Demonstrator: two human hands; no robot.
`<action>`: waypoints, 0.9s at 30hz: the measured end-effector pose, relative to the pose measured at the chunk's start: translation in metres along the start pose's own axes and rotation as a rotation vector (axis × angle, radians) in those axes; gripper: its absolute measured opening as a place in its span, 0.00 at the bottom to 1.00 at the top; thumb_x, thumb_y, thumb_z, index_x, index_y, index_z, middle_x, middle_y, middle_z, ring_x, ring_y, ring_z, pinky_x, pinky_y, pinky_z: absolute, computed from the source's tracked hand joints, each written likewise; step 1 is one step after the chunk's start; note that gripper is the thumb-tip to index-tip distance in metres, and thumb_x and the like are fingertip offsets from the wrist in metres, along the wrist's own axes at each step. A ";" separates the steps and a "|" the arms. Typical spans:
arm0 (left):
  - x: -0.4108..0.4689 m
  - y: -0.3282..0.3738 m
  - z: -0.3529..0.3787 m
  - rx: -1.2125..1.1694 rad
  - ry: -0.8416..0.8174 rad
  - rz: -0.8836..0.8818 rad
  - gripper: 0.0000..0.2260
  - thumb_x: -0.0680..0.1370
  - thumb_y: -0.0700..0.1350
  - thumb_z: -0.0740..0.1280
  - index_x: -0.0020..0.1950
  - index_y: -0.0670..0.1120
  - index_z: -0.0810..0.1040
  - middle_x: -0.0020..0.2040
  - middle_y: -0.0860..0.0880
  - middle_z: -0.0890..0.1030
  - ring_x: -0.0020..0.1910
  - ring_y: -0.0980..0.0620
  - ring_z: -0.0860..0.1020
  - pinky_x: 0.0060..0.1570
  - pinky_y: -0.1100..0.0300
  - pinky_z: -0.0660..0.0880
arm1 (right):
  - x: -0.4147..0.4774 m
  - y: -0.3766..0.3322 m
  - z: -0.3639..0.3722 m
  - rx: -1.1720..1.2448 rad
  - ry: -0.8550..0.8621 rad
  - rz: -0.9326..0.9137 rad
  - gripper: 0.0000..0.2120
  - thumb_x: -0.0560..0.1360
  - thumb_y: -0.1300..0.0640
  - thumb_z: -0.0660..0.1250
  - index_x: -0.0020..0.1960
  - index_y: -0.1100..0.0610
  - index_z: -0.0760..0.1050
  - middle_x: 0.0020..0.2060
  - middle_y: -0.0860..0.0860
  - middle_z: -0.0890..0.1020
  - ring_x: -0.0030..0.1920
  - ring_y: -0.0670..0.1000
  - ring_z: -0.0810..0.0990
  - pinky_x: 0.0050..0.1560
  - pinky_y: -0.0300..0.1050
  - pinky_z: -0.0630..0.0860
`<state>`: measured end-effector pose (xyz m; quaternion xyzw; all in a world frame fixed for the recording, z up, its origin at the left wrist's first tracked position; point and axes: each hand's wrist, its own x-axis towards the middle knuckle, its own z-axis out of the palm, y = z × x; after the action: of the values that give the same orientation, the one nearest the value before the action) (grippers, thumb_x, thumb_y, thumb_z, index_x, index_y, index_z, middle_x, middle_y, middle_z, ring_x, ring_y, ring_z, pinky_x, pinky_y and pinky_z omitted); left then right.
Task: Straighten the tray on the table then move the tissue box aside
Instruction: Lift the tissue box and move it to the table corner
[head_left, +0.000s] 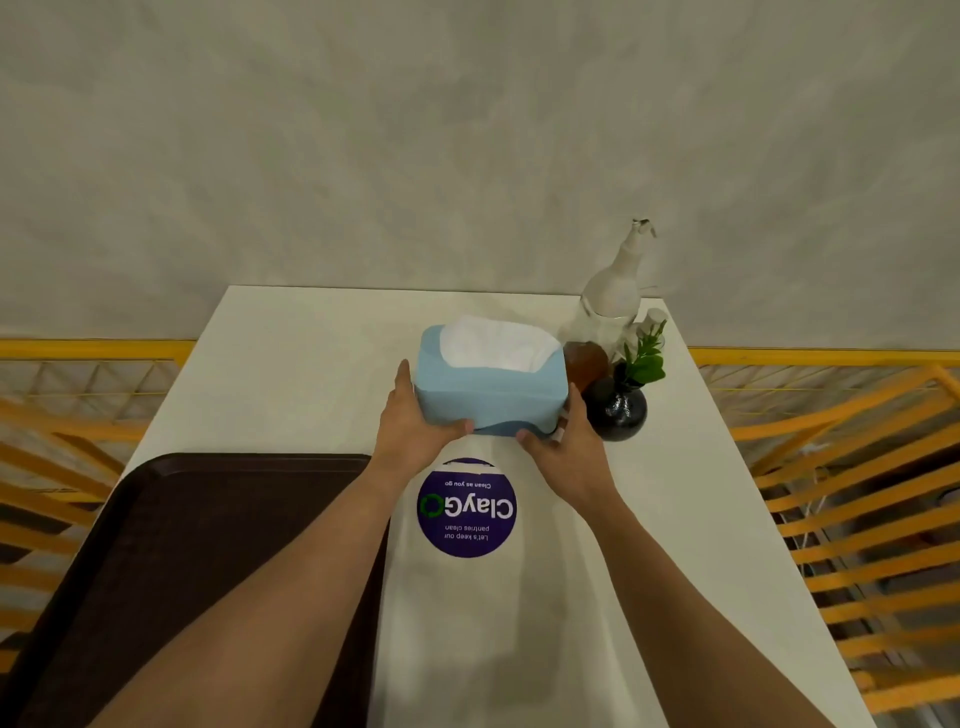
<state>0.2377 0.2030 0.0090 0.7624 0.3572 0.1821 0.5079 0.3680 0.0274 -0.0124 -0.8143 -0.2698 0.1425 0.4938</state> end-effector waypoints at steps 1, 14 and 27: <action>0.002 -0.003 0.001 -0.003 0.009 -0.017 0.44 0.65 0.50 0.82 0.75 0.48 0.62 0.64 0.50 0.76 0.64 0.47 0.75 0.58 0.52 0.75 | 0.001 0.002 0.001 -0.016 0.000 0.004 0.38 0.73 0.50 0.74 0.75 0.42 0.56 0.62 0.36 0.71 0.59 0.39 0.70 0.54 0.33 0.69; 0.008 -0.009 -0.033 -0.023 0.077 0.015 0.33 0.67 0.48 0.81 0.69 0.47 0.72 0.56 0.54 0.77 0.53 0.53 0.76 0.43 0.70 0.71 | 0.006 -0.021 0.029 -0.075 0.046 0.002 0.28 0.77 0.52 0.70 0.74 0.52 0.62 0.64 0.50 0.78 0.61 0.53 0.78 0.54 0.44 0.74; 0.033 -0.047 -0.187 0.026 0.174 0.044 0.32 0.67 0.53 0.80 0.67 0.49 0.73 0.54 0.55 0.77 0.51 0.54 0.75 0.39 0.70 0.69 | 0.019 -0.116 0.150 -0.055 -0.039 -0.079 0.25 0.79 0.47 0.67 0.73 0.49 0.63 0.56 0.39 0.73 0.53 0.41 0.73 0.41 0.24 0.67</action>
<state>0.1230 0.3582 0.0418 0.7581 0.3854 0.2541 0.4608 0.2741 0.1897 0.0200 -0.8133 -0.3152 0.1312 0.4712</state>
